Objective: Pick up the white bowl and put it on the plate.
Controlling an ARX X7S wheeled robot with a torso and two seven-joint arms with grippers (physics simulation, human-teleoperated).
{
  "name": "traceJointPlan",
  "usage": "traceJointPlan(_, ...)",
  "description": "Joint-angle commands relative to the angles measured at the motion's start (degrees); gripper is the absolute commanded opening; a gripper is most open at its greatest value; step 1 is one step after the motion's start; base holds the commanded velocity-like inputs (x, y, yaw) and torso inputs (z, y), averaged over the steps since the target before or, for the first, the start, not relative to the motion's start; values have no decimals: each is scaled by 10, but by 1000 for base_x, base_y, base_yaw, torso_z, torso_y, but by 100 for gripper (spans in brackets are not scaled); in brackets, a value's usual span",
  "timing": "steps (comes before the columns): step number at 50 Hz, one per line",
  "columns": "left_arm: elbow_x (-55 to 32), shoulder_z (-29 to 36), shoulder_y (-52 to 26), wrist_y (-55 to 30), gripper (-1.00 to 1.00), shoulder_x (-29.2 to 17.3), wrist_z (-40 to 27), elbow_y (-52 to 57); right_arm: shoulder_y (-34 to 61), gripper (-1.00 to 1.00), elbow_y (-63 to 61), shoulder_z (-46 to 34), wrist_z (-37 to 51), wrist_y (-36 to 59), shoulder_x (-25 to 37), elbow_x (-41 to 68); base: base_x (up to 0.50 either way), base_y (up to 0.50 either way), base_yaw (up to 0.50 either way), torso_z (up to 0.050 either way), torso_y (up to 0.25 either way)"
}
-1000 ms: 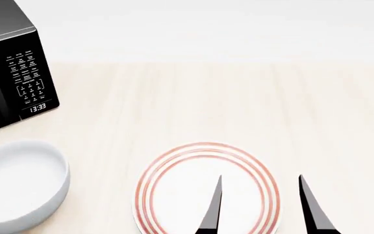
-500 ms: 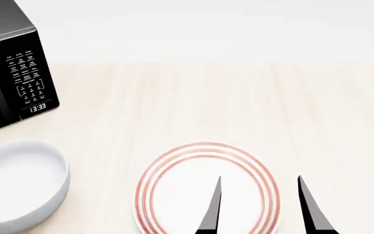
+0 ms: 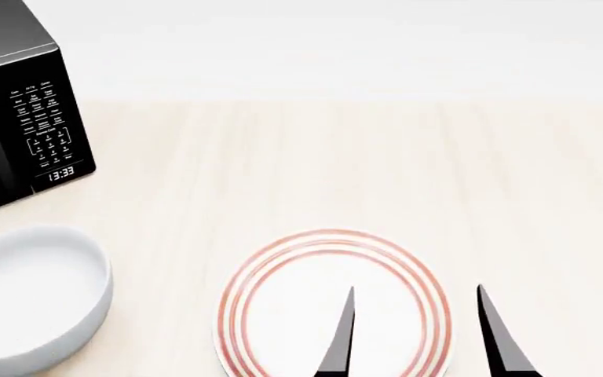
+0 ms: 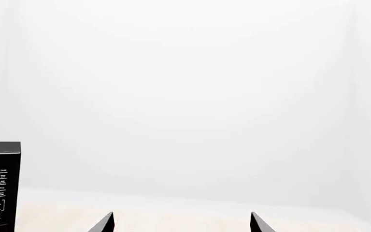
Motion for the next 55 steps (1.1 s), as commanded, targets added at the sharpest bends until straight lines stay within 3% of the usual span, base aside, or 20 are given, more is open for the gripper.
traceJointPlan(1,9,-41,-15,49,100,8,-45,-83,3,100,7,9,-6,-6,-6,-10,0,0,0,0,0)
traceJointPlan(20,-18,-48,-24,115,100,-5,-86,-190,6,100,10,1,1,-7,3,-5,0,0,0,0,0)
traceJointPlan(55,-36,-35,-13,166,100,-7,-125,-253,7,100,14,-13,15,-12,15,0,0,0,0,0,0)
